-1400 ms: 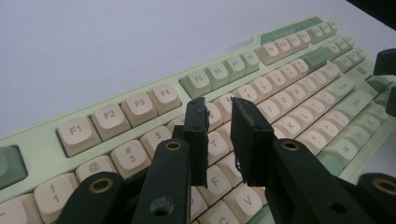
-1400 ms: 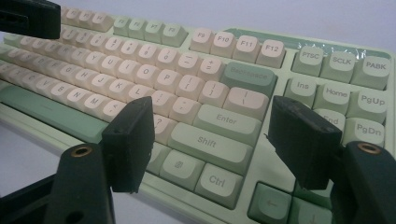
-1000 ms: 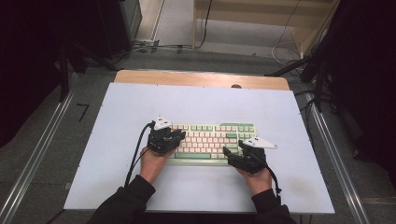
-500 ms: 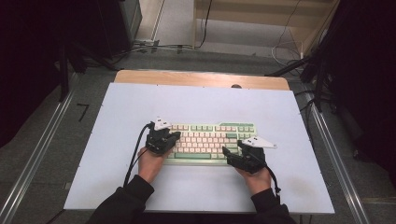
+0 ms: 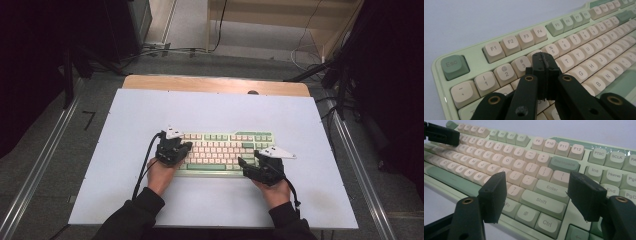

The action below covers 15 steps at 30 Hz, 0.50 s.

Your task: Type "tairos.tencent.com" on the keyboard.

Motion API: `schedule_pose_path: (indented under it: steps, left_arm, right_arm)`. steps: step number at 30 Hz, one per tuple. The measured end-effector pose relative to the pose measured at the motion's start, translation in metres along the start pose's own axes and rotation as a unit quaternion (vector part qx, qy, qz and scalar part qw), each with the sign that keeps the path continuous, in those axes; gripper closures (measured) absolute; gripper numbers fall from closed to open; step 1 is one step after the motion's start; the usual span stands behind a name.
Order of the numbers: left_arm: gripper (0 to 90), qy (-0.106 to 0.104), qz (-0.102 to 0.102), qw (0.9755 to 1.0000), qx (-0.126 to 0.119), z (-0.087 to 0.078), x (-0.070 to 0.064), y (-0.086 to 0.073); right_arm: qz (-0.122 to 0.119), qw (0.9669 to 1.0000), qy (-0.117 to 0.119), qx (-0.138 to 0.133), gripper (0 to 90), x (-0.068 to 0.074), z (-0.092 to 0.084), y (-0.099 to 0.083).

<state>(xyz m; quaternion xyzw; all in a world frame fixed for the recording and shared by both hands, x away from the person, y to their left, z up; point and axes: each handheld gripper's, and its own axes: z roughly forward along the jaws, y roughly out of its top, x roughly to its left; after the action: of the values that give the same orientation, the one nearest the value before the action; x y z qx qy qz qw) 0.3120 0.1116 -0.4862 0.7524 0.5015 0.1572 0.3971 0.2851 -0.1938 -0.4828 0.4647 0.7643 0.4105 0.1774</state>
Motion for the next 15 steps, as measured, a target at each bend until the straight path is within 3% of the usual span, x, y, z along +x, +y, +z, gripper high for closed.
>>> schedule_pose_path:
  steps: [4,11,13,15]
  left_arm:
    - [90.0,0.001,0.001,1.0000,0.008,0.0015,0.0001,-0.0010]
    - [89.1,-0.006,-0.003,1.0000,-0.001,-0.0021,0.0000,0.0003]
    - [83.1,-0.011,-0.001,0.9999,-0.011,-0.0047,-0.0008,0.0009]
    - [69.3,-0.008,0.002,0.9997,-0.023,-0.0070,-0.0021,0.0016]
  right_arm:
    - [-0.002,1.0000,0.000,0.001,30.0,0.0004,0.0004,-0.0002]
    - [0.000,1.0000,0.000,0.000,30.1,0.0000,-0.0001,0.0000]
    - [0.002,1.0000,0.000,-0.001,30.1,-0.0002,-0.0004,0.0001]
    - [0.002,1.0000,0.000,-0.001,30.6,-0.0004,-0.0003,0.0000]
